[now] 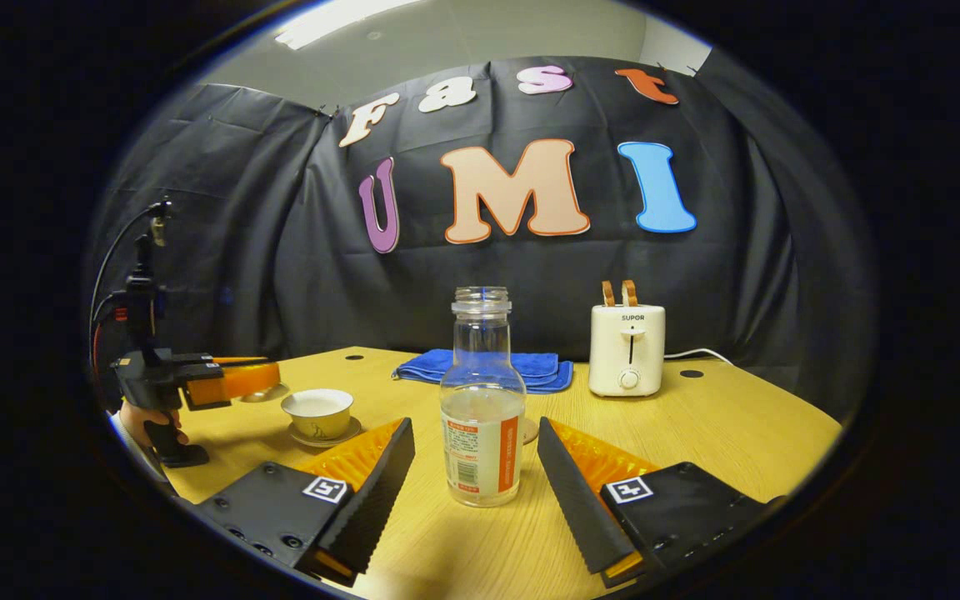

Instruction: Open the teacup lid with one hand, grasp the water bottle and pour water into the teacup with the other hand; after pouring, place the water bottle on the coaster and then close the teacup lid.

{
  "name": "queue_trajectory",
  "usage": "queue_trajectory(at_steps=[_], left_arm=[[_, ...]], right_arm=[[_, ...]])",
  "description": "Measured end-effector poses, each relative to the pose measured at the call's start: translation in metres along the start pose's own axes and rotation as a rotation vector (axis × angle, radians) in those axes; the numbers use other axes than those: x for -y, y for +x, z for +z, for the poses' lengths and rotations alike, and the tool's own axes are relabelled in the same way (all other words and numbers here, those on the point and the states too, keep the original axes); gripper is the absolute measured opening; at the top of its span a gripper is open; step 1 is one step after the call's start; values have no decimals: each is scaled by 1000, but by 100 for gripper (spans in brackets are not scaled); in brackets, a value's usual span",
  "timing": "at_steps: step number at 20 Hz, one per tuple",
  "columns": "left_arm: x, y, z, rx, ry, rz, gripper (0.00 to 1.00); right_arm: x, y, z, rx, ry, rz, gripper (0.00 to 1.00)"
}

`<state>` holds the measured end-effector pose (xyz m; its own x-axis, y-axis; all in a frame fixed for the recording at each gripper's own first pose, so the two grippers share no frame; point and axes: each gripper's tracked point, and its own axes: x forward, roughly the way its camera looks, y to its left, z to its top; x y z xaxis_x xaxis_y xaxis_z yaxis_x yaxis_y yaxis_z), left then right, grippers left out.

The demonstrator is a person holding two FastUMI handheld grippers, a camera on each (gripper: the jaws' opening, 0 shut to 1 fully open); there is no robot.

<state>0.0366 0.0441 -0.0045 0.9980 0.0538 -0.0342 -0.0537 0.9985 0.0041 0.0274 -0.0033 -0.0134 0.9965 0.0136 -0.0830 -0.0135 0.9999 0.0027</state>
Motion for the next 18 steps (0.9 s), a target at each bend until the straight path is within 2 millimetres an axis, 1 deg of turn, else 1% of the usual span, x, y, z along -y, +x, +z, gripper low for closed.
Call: queue_trajectory(at_steps=[1, 2, 4, 5, 8, 12, 13, 14, 15, 16, 17, 18], left_arm=[[-4, -1, -1, 0, -5, 6, 27], [-7, -2, 0, 3, -2, 11, 27], [-14, -6, 1, 8, -2, 17, 27], [-18, -7, 0, 8, -2, 20, 27], [-32, -10, -1, 7, -3, 35, 28], [-51, -14, -1, 8, -3, 50, 27], [-55, -15, -1, 9, -6, 58, 29], [-60, -15, 0, 11, -4, 66, 27], [-62, -17, 0, 15, -7, 71, 27], [-64, -16, 0, 14, -5, 72, 29], [-64, -16, 0, 15, -6, 73, 29], [-64, -16, 0, 15, -5, 73, 27]], right_arm=[[1, 6, -4, -27, -2, -5, 94], [1, 9, -8, -52, -3, -8, 95], [1, 19, -13, -91, -8, -13, 96], [2, 24, -15, -106, -9, -16, 93], [5, 38, -22, -147, -9, -38, 93], [6, 50, -28, -187, -14, -57, 94], [7, 54, -30, -201, -15, -58, 95], [5, 55, -33, -212, -16, -60, 96], [6, 58, -33, -225, -17, -67, 95], [5, 59, -35, -232, -16, -67, 94], [5, 60, -33, -227, -19, -72, 82], [5, 59, -33, -226, -27, -76, 81]])
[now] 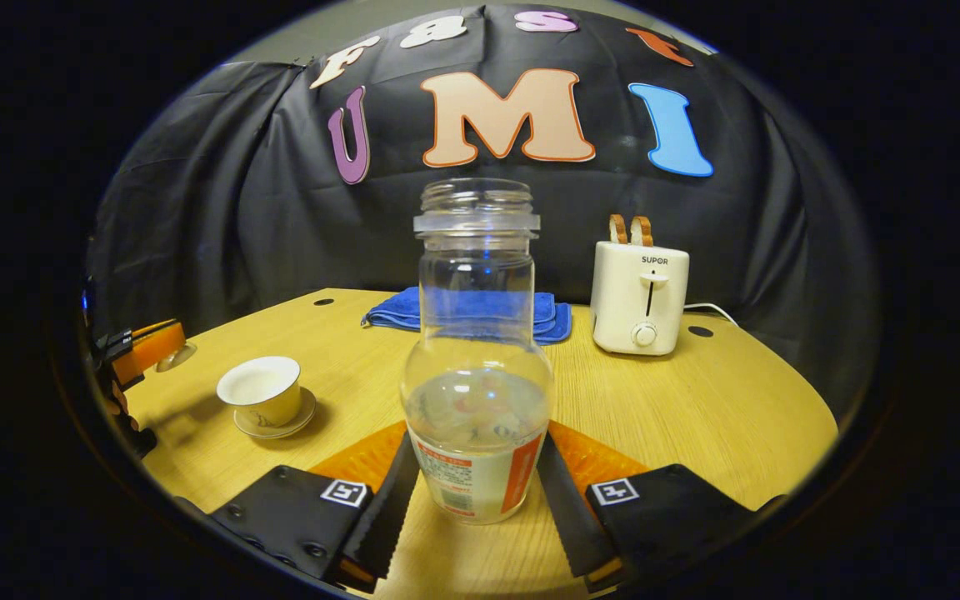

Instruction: Open the teacup lid with one hand, grasp the water bottle and pour water into the teacup with the other hand; after pouring, place the water bottle on the coaster and then close the teacup lid.

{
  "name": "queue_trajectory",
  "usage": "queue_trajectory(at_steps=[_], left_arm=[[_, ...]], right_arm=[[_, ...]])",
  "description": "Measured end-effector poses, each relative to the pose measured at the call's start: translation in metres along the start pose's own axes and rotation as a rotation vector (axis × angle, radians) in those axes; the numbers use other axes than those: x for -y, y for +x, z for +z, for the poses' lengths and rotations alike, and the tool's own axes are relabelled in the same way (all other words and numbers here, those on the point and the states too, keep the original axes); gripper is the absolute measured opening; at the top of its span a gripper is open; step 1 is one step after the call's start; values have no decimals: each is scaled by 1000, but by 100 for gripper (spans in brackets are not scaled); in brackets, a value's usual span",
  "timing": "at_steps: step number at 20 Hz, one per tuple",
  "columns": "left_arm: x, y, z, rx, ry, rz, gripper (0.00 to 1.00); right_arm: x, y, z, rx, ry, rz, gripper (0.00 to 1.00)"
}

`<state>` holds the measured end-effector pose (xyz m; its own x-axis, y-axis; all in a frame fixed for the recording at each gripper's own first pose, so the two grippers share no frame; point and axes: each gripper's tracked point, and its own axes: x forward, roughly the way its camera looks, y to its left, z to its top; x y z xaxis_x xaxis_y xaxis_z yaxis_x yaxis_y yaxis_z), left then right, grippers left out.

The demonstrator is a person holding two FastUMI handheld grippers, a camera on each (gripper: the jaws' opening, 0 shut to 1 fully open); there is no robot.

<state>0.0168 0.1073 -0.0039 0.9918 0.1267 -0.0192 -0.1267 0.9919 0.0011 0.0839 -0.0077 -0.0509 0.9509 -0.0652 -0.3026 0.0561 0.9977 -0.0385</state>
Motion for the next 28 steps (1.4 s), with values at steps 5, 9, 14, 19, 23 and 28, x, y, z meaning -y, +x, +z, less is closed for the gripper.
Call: queue_trajectory(at_steps=[5, 9, 14, 19, 23, 28], left_arm=[[0, -1, 0, 1, -1, 2, 27], [-4, -2, 0, 1, -1, 24, 27], [-4, 0, 0, 0, -1, 23, 27], [-5, -1, 0, 1, -2, 24, 27], [-6, -1, 0, -1, -2, 28, 27], [-6, -2, -1, -1, -2, 27, 27]], right_arm=[[-4, -1, 2, 7, -41, -2, 81], [-6, -1, 0, -28, -92, -13, 81], [-4, 2, 12, -36, -341, -86, 81], [-7, 11, 30, -18, -548, -135, 81], [-9, 16, 44, -8, -710, -184, 80], [-18, 21, 49, -9, -906, -221, 81]])
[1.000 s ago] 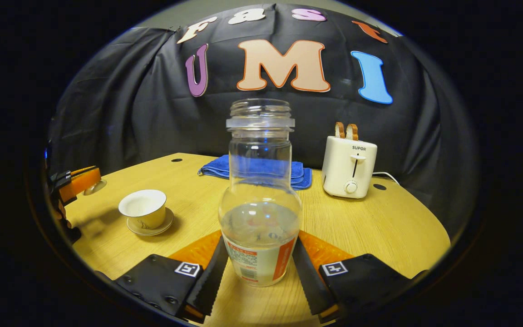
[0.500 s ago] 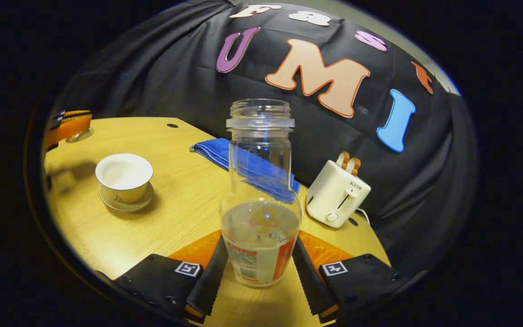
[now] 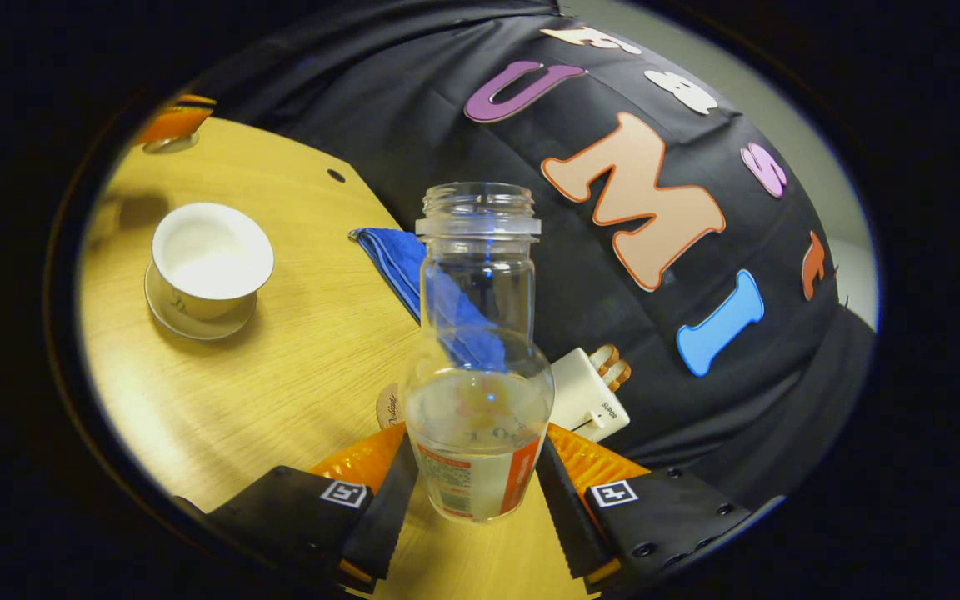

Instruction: Open the teacup lid with one hand, grasp the water bottle and pour water into the teacup with the other hand; after pouring, place the water bottle on the coaster and then close the teacup lid.

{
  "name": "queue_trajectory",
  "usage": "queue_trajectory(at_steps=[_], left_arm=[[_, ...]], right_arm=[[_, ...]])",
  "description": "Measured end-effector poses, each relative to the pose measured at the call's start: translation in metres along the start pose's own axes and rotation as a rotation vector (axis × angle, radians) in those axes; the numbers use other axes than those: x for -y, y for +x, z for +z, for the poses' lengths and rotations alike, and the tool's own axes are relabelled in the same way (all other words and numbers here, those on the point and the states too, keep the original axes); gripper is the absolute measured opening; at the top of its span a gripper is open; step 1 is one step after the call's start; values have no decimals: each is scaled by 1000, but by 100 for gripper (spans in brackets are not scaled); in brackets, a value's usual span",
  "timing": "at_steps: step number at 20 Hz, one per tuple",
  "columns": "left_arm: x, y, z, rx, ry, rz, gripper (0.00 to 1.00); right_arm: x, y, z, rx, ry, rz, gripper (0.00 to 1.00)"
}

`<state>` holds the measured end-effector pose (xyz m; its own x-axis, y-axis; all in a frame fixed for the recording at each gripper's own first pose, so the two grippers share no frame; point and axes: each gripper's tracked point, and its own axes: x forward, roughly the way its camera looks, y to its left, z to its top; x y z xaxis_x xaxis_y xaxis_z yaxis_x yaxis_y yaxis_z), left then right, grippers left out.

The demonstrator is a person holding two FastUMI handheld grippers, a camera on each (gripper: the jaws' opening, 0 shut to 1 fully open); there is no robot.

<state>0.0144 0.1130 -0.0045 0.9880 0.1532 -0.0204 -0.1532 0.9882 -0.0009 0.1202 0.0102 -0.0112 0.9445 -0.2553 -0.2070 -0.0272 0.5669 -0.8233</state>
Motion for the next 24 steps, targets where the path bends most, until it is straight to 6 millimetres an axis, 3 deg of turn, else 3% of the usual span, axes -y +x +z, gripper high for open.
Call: queue_trajectory(at_steps=[10, 19, 24], left_arm=[[-1, -1, 0, -1, 0, 3, 28], [-1, -1, -1, 0, -1, 5, 28], [-1, -1, 0, -2, -1, 5, 28]], right_arm=[[-39, 8, 0, -23, -268, 41, 80], [-50, 3, 15, 5, -408, 39, 80], [-41, 4, 23, 26, -511, -4, 82]])
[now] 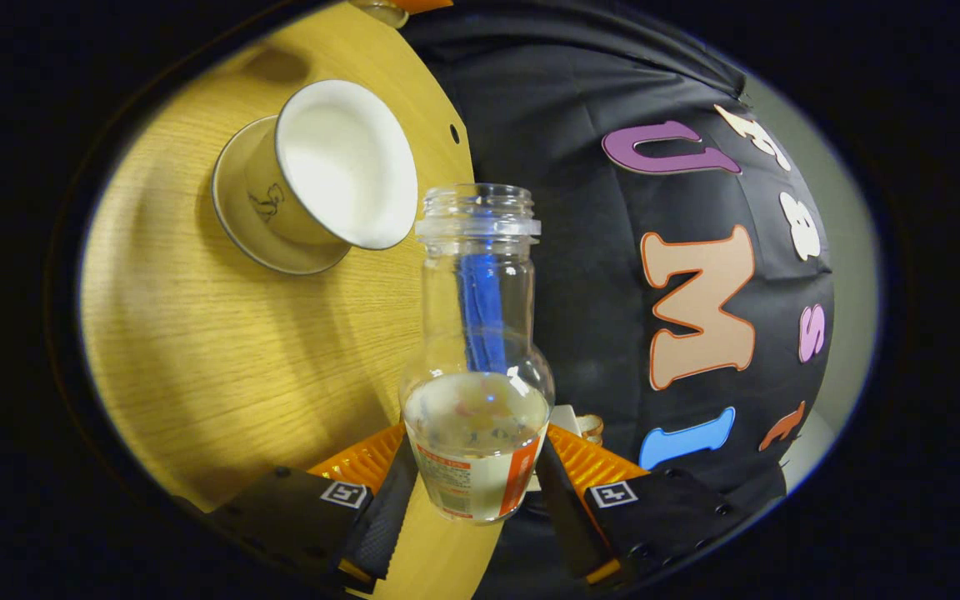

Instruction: Open the teacup lid with one hand, grasp the water bottle and pour water into the teacup with the other hand; after pouring, place the water bottle on the coaster and then close the teacup lid.

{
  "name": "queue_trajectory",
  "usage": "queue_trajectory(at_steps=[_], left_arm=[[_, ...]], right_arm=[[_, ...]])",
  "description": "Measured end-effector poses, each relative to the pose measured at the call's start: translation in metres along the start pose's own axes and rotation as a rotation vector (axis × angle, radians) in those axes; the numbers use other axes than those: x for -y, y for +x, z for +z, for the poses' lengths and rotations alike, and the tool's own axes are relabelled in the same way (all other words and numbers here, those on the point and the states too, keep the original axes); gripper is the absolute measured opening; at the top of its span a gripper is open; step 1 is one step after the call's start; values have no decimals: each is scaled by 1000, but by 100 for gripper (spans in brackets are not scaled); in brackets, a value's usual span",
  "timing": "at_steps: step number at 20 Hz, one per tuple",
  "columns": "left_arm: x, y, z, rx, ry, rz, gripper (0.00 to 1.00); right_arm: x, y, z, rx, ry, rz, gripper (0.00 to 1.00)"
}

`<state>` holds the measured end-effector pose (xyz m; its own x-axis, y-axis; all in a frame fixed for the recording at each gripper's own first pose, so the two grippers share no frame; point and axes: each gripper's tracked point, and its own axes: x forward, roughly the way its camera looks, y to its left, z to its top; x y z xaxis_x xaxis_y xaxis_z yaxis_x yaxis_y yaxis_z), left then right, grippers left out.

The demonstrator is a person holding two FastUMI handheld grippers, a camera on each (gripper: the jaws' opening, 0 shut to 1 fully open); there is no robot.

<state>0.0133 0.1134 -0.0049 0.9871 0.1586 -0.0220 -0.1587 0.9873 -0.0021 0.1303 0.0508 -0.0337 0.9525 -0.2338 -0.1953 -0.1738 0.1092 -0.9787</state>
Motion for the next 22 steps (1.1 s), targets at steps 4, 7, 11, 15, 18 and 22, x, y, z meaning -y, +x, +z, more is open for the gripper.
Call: queue_trajectory(at_steps=[4, 7, 11, 15, 18, 22], left_arm=[[0, 1, 0, 0, 0, 0, 28], [-1, 0, 0, 0, 0, 0, 28], [-1, 0, -1, 1, 1, 1, 28], [-1, 0, -1, 1, 1, 1, 28], [-1, 0, 0, 1, 1, 1, 28], [-1, 0, 0, 1, 1, 1, 28]], right_arm=[[6, -3, -1, 9, -93, -45, 81], [17, -3, 1, 16, -134, -78, 80], [30, -5, 7, 22, -185, -124, 80], [39, -4, 10, 30, -246, -159, 80], [43, -4, 15, 44, -276, -175, 81], [44, -6, 19, 54, -340, -207, 80]])
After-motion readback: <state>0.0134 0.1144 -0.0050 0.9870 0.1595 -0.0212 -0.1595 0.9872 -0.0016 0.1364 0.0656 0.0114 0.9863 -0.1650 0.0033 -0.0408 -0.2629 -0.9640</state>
